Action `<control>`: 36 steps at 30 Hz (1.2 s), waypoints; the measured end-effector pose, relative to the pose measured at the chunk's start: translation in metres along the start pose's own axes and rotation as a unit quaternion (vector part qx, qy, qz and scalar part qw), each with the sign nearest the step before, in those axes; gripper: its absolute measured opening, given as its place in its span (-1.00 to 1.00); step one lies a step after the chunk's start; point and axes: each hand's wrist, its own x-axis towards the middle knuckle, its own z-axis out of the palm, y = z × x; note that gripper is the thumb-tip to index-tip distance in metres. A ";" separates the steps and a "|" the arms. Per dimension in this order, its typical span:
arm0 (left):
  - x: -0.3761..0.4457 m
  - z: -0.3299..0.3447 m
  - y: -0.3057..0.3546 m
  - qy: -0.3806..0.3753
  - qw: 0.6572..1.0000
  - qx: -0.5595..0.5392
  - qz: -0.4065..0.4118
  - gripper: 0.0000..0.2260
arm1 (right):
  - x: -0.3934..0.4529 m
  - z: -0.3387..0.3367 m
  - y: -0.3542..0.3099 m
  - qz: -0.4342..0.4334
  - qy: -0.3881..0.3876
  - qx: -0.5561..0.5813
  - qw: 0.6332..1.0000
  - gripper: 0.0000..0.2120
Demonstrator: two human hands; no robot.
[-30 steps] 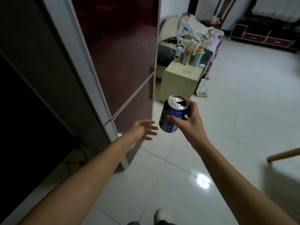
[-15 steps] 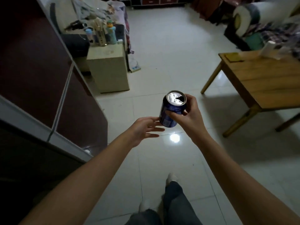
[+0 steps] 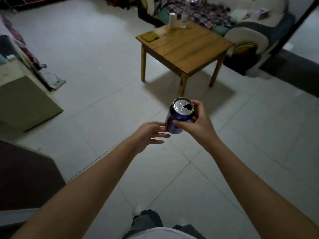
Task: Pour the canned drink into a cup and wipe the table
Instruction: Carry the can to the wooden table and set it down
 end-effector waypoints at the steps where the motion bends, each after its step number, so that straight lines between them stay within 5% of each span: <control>1: 0.005 0.016 0.000 -0.011 1.000 0.007 -0.002 -0.68 | -0.007 -0.015 0.004 0.007 0.012 -0.001 1.000 -0.40; 22: 0.071 0.255 -0.018 -0.190 0.974 0.115 -0.045 -0.73 | -0.106 -0.227 0.063 0.070 0.213 -0.042 0.974 -0.40; 36: 0.192 0.297 0.048 -0.201 0.969 0.134 -0.044 -0.73 | 0.006 -0.301 0.088 0.087 0.230 -0.037 0.969 -0.36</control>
